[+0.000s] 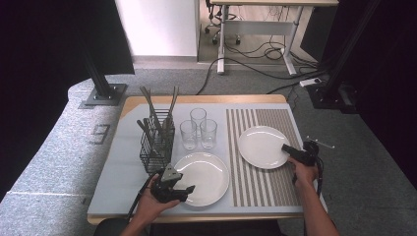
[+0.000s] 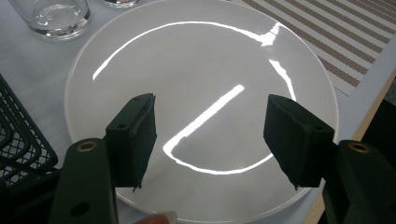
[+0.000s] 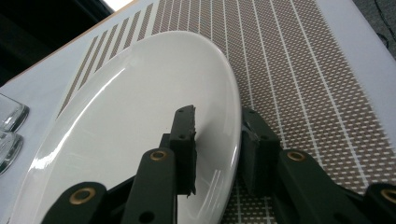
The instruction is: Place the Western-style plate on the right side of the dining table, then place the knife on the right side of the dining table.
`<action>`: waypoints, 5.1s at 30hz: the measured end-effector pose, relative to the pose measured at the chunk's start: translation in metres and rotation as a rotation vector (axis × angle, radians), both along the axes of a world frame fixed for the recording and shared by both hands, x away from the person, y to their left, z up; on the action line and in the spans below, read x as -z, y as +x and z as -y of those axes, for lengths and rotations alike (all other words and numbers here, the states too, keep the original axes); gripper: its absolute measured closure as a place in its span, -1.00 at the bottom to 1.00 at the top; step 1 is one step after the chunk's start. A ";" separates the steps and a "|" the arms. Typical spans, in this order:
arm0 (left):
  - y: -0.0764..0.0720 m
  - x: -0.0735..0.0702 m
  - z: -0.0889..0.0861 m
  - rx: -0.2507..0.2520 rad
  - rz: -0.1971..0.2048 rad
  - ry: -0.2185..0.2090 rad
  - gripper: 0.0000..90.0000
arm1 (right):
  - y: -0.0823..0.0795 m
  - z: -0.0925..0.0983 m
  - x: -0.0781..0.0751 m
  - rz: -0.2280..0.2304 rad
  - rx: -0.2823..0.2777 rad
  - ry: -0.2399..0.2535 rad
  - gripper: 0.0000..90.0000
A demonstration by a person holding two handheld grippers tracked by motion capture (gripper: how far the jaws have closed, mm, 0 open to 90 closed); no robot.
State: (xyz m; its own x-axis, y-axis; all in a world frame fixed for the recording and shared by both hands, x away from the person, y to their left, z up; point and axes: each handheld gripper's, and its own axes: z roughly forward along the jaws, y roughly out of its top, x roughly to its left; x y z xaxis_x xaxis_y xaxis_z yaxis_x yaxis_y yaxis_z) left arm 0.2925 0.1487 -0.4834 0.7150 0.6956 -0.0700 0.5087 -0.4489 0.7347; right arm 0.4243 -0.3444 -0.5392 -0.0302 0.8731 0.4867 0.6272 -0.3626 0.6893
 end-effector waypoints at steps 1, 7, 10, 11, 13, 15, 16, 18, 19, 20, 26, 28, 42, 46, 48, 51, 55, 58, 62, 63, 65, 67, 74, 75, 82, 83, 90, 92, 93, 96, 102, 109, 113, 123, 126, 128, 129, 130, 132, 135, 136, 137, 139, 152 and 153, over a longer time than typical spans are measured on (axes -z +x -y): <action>0.000 0.000 0.000 0.000 0.000 0.000 -0.23 | 0.000 0.000 0.000 0.000 0.000 -0.001 0.54; 0.000 0.000 0.000 0.001 0.000 0.001 -0.23 | 0.000 0.000 0.000 0.000 -0.002 -0.008 0.54; 0.000 0.000 0.000 0.001 0.000 0.001 -0.23 | -0.001 -0.001 -0.001 -0.001 -0.004 -0.016 0.54; 0.000 0.000 0.000 0.001 0.000 0.001 -0.23 | -0.001 -0.001 -0.001 -0.001 -0.005 -0.020 0.54; 0.000 0.000 0.000 0.002 -0.001 0.002 -0.23 | -0.002 -0.001 -0.001 -0.002 -0.008 -0.031 0.53; 0.000 0.000 0.000 0.003 -0.001 0.002 -0.23 | -0.002 -0.002 -0.002 -0.004 -0.009 -0.040 0.53; 0.000 0.000 0.000 0.003 -0.002 0.001 -0.23 | -0.002 -0.002 -0.002 -0.005 -0.010 -0.043 0.53; 0.000 0.000 0.000 0.002 -0.001 0.001 -0.23 | -0.003 -0.002 -0.003 -0.008 -0.013 -0.047 0.53; 0.000 0.000 0.000 0.001 -0.001 0.000 -0.23 | -0.003 -0.002 -0.003 -0.008 -0.014 -0.049 0.53; 0.000 0.000 0.000 0.000 0.000 -0.001 -0.23 | -0.003 -0.001 -0.003 -0.008 -0.016 -0.053 0.53; 0.000 -0.001 -0.001 -0.003 0.001 -0.004 -0.23 | -0.004 -0.002 -0.004 -0.012 -0.015 -0.075 0.52; 0.000 -0.001 -0.001 -0.004 -0.001 -0.005 -0.23 | -0.005 -0.002 -0.005 -0.009 -0.012 -0.100 0.47; 0.002 -0.001 -0.004 -0.019 0.003 -0.014 -0.24 | -0.009 0.002 -0.011 0.055 0.006 -0.086 0.34; 0.003 -0.002 -0.007 -0.030 0.006 -0.019 -0.24 | -0.011 0.000 -0.014 0.076 0.006 -0.088 0.29; 0.002 -0.001 -0.009 -0.033 0.009 -0.013 -0.24 | -0.012 0.000 -0.016 0.091 0.007 -0.084 0.26; 0.003 -0.002 -0.012 -0.046 0.011 -0.020 -0.24 | -0.014 -0.004 -0.019 0.120 -0.001 -0.095 0.18; 0.005 -0.003 -0.015 -0.062 0.012 -0.028 -0.25 | -0.017 -0.010 -0.022 0.157 -0.043 -0.087 0.12; 0.004 -0.003 -0.018 -0.067 0.011 -0.030 -0.26 | -0.017 -0.017 -0.023 0.173 -0.074 -0.076 0.12; 0.002 -0.003 -0.020 -0.068 0.013 -0.039 -0.27 | -0.019 -0.025 -0.023 0.191 -0.108 -0.066 0.11; 0.002 -0.003 -0.020 -0.068 0.013 -0.040 -0.27 | -0.020 -0.027 -0.024 0.192 -0.117 -0.062 0.11; 0.003 -0.004 -0.020 -0.069 0.013 -0.040 -0.28 | -0.021 -0.029 -0.024 0.196 -0.132 -0.049 0.11; 0.003 -0.004 -0.019 -0.065 0.014 -0.041 -0.28 | -0.022 -0.031 -0.025 0.201 -0.141 -0.044 0.11; 0.001 -0.004 -0.019 -0.061 0.016 -0.033 -0.28 | -0.025 -0.038 -0.026 0.219 -0.172 -0.050 0.04; 0.001 -0.004 -0.019 -0.061 0.018 -0.033 -0.28 | -0.024 -0.039 -0.026 0.221 -0.181 -0.053 0.03; 0.001 -0.004 -0.017 -0.057 0.016 -0.032 -0.29 | -0.028 -0.049 -0.028 0.242 -0.224 -0.059 -0.07; 0.001 -0.004 -0.016 -0.055 0.016 -0.033 -0.29 | -0.029 -0.051 -0.028 0.246 -0.231 -0.061 -0.08; 0.000 -0.004 -0.017 -0.051 0.019 -0.034 -0.29 | -0.032 -0.065 -0.032 0.264 -0.282 -0.074 -0.15; -0.001 -0.005 -0.018 -0.049 0.019 -0.033 -0.29 | -0.033 -0.069 -0.033 0.266 -0.296 -0.075 -0.16; -0.001 -0.005 -0.018 -0.049 0.020 -0.033 -0.29 | -0.034 -0.071 -0.033 0.268 -0.304 -0.078 -0.17; -0.001 -0.005 -0.017 -0.051 0.020 -0.034 -0.29 | -0.036 -0.078 -0.035 0.273 -0.332 -0.069 -0.18; -0.001 -0.005 -0.017 -0.051 0.021 -0.030 -0.29 | -0.041 -0.094 -0.040 0.292 -0.383 -0.054 -0.19; 0.000 -0.005 -0.017 -0.047 0.023 -0.025 -0.29 | -0.043 -0.108 -0.044 0.305 -0.425 -0.035 -0.21; 0.001 -0.004 -0.018 -0.045 0.020 -0.024 -0.29 | -0.042 -0.115 -0.044 0.307 -0.442 -0.025 -0.21; 0.000 -0.005 -0.018 -0.040 0.025 -0.016 -0.29 | -0.046 -0.128 -0.050 0.330 -0.476 -0.001 -0.21; 0.001 -0.005 -0.018 -0.042 0.025 -0.017 -0.29 | -0.047 -0.132 -0.054 0.342 -0.484 -0.002 -0.21; 0.002 -0.005 -0.019 -0.042 0.024 -0.019 -0.29 | -0.048 -0.136 -0.057 0.352 -0.493 0.001 -0.21; 0.002 -0.005 -0.019 -0.043 0.022 -0.019 -0.29 | -0.048 -0.138 -0.058 0.356 -0.498 -0.001 -0.21; 0.002 -0.005 -0.019 -0.044 0.022 -0.019 -0.29 | -0.047 -0.140 -0.059 0.358 -0.503 0.001 -0.21; 0.002 -0.005 -0.020 -0.045 0.023 -0.021 -0.29 | -0.048 -0.144 -0.060 0.364 -0.506 -0.002 -0.21; 0.001 -0.005 -0.019 -0.044 0.021 -0.026 -0.29 | -0.048 -0.147 -0.061 0.368 -0.509 0.002 -0.21; 0.001 -0.005 -0.019 -0.043 0.020 -0.028 -0.29 | -0.048 -0.148 -0.062 0.367 -0.510 0.005 -0.21; 0.001 -0.005 -0.018 -0.044 0.020 -0.034 -0.29 | -0.048 -0.149 -0.062 0.361 -0.510 0.016 -0.21; 0.000 -0.005 -0.017 -0.044 0.019 -0.044 -0.29 | -0.047 -0.150 -0.062 0.356 -0.506 0.023 -0.21; -0.001 -0.006 -0.016 -0.052 0.018 -0.064 -0.29 | -0.042 -0.156 -0.064 0.349 -0.519 0.003 -0.17; -0.001 -0.006 -0.015 -0.054 0.018 -0.065 -0.29 | -0.042 -0.157 -0.064 0.349 -0.523 -0.001 -0.17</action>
State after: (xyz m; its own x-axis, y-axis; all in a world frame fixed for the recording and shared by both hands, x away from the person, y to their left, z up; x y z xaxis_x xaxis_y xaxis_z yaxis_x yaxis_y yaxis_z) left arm 0.2917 0.1642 -0.4772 0.6781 0.7276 -0.1035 0.5172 -0.3723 0.7707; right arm 0.3827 -0.1871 -0.4752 -0.6107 0.6999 0.3705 0.4594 -0.0680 0.8856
